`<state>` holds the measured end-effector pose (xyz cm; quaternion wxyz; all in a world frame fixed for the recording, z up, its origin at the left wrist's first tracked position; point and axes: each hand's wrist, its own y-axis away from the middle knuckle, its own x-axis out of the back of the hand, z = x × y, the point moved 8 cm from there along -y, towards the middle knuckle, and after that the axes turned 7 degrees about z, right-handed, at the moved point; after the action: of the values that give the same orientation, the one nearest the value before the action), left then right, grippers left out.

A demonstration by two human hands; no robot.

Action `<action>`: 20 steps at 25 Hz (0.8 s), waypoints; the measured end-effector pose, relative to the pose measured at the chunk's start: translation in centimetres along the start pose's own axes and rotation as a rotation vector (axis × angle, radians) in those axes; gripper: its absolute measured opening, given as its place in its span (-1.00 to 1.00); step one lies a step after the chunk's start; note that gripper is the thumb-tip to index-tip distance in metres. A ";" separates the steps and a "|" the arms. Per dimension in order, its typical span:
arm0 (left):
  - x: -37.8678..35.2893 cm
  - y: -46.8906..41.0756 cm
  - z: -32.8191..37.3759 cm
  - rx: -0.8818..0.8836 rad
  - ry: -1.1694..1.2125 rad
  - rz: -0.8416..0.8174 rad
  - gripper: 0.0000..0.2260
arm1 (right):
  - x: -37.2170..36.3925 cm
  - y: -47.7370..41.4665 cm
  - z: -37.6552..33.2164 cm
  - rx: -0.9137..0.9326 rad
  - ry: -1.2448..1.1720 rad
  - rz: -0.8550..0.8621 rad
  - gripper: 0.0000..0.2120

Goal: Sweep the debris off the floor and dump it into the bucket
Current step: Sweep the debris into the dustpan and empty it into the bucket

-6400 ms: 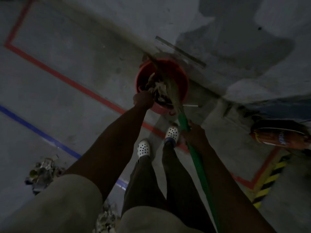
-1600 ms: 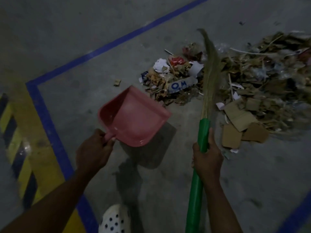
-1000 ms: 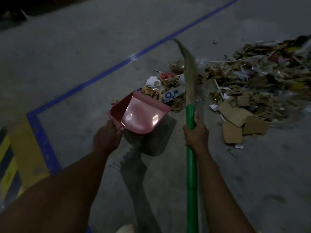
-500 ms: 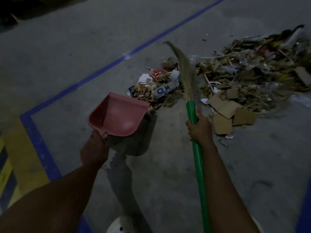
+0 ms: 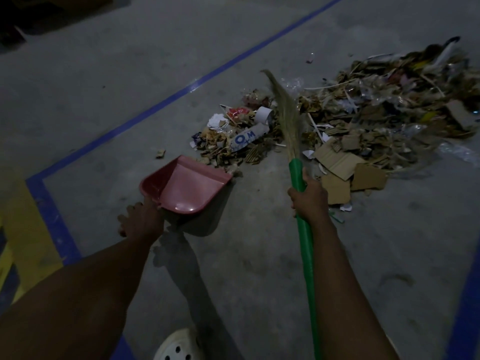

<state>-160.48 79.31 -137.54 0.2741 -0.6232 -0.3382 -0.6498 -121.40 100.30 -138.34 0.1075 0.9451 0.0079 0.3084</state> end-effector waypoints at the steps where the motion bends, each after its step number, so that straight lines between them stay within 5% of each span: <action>1: 0.3 -0.8 0.5 -0.035 -0.030 0.014 -0.47 | 0.0 -0.3 0.3 -0.003 0.002 -0.001 -0.26; 15: 1.2 -8.0 7.6 -0.105 0.002 0.020 -0.50 | -4.6 4.9 0.4 0.123 0.086 -0.180 -0.21; 20: 0.9 -10.0 9.1 -0.141 0.006 0.028 -0.45 | -0.6 8.8 2.7 0.140 -0.067 -0.039 -0.23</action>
<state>-162.63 92.70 -137.63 0.2393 -0.6438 -0.2819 -0.6699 -120.78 91.08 -138.98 0.0475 0.9598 0.0444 0.2730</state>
